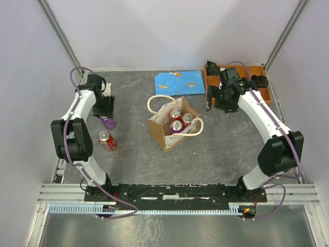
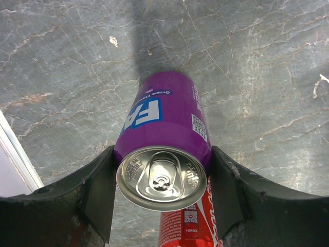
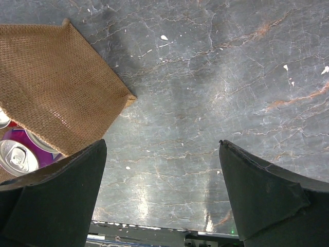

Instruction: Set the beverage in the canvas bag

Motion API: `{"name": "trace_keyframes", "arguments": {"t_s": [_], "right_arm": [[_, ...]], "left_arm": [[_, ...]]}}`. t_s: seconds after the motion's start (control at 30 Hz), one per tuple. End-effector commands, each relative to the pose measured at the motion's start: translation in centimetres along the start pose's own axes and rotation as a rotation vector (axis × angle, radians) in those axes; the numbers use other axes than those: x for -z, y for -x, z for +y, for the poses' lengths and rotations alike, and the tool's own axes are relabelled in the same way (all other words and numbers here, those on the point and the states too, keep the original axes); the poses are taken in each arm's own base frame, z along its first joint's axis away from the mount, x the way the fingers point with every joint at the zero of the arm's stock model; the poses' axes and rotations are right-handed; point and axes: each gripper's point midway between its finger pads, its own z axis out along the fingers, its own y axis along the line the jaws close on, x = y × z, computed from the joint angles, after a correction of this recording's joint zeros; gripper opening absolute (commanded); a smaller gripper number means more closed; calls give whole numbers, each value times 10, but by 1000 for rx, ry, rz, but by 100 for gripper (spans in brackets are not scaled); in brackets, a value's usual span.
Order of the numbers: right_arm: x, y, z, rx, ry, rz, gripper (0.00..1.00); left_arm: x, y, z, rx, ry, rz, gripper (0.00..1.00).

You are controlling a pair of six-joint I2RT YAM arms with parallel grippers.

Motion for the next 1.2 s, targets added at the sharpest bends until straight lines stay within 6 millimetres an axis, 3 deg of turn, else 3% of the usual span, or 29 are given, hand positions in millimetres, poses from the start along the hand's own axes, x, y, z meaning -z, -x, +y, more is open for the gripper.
{"name": "trace_keyframes", "arguments": {"t_s": [0.0,0.17,0.33,0.5,0.63,0.73,0.8,0.9,1.17], "right_arm": [[10,11,3,-22,20,-57,98],[8,11,5,-29,27,-54,98],[9,11,6,-34,33,-56,98],[11,10,5,-36,29,-59,98],[12,9,4,-41,30,-61,97],[15,8,2,-40,22,-68,97],[18,6,-1,-41,14,-72,97],[20,4,-3,-42,7,-77,97],[18,2,-3,-46,10,-73,97]], "left_arm": [[31,32,-23,-5,-92,-108,3],[103,102,-54,-83,-142,-362,3],[174,157,-87,-134,-215,-599,3],[247,185,-146,-251,-378,-783,3],[286,179,-211,-368,-538,-848,3],[295,156,-253,-470,-621,-827,3],[288,138,-271,-522,-656,-780,3],[267,112,-285,-574,-682,-699,3],[228,66,-296,-658,-709,-530,3]]}}
